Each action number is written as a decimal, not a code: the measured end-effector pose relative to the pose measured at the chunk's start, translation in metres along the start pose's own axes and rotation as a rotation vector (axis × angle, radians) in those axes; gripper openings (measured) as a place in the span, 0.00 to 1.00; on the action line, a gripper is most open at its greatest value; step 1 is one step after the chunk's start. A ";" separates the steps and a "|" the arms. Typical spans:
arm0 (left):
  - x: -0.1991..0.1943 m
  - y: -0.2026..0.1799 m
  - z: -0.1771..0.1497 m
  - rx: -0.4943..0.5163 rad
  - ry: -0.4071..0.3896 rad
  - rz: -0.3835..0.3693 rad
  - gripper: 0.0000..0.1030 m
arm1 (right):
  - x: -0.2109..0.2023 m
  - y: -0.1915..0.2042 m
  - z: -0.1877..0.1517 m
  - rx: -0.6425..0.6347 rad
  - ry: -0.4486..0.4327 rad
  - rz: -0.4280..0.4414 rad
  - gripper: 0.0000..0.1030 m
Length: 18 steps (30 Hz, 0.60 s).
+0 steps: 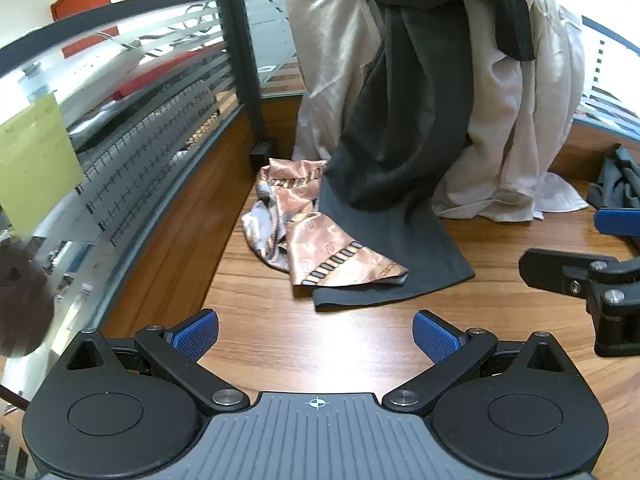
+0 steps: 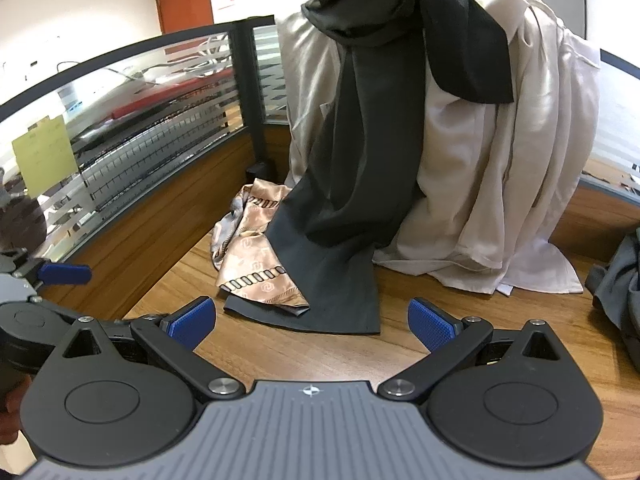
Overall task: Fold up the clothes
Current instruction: 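Approach the pink-and-grey scarf with both open grippers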
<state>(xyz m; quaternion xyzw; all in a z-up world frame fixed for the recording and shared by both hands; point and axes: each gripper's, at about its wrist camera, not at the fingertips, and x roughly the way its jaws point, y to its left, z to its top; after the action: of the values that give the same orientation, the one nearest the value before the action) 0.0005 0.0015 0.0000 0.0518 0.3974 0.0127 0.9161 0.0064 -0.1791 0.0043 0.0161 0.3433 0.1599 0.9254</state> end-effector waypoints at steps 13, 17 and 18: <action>-0.005 0.002 -0.003 -0.051 -0.023 0.002 1.00 | 0.003 -0.004 0.000 -0.006 0.004 -0.004 1.00; -0.003 0.002 -0.002 -0.051 -0.018 0.018 1.00 | 0.006 -0.008 0.000 0.012 0.012 -0.013 1.00; -0.002 0.002 -0.002 -0.050 -0.014 0.021 1.00 | 0.006 -0.008 0.000 0.018 0.014 -0.015 1.00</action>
<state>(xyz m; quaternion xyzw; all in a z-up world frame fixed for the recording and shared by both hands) -0.0024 0.0032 0.0002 0.0333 0.3902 0.0318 0.9196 0.0130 -0.1848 -0.0012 0.0205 0.3510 0.1498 0.9241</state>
